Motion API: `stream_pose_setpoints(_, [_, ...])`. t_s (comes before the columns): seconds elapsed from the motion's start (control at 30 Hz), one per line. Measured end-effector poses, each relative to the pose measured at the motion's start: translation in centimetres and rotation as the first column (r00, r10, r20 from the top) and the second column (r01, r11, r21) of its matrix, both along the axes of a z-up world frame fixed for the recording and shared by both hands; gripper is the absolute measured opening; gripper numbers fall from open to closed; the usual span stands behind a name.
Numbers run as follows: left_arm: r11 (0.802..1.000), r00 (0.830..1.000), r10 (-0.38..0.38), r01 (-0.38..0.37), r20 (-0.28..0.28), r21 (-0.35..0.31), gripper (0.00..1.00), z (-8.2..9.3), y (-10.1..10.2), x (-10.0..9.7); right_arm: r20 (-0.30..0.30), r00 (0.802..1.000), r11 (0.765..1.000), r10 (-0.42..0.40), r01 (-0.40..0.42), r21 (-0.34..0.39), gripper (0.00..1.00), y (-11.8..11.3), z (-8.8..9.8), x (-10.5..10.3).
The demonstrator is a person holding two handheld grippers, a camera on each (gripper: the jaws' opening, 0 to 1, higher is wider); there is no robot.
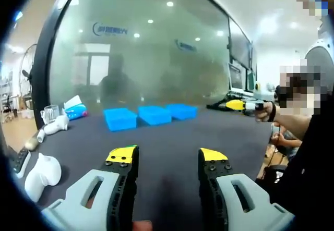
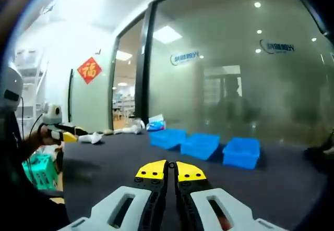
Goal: Sort the screws, nuts, and washers into the corresponding bins
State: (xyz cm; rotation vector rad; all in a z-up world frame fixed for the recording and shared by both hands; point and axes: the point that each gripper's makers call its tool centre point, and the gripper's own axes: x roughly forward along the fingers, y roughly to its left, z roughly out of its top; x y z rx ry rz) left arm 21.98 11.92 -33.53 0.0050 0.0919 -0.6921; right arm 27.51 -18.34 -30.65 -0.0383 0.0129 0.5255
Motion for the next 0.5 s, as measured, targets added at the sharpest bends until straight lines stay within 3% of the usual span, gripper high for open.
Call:
stream_pose_setpoints(0.3, [1.0, 1.0, 0.006, -0.006, -0.013, -0.008, 0.45, -0.6, 0.3, 0.0, 0.014, 1.0, 0.999, 0.015, -0.015, -0.034, 0.03, 2.1, 1.3, 6.7])
stream_pose_setpoints(0.5, [1.0, 1.0, 0.016, -0.016, -0.017, -0.018, 0.45, -0.7, 0.7, 0.2, -0.029, 1.0, 0.999, 0.008, -0.009, -0.037, 0.03, 3.5, 1.9, 12.5])
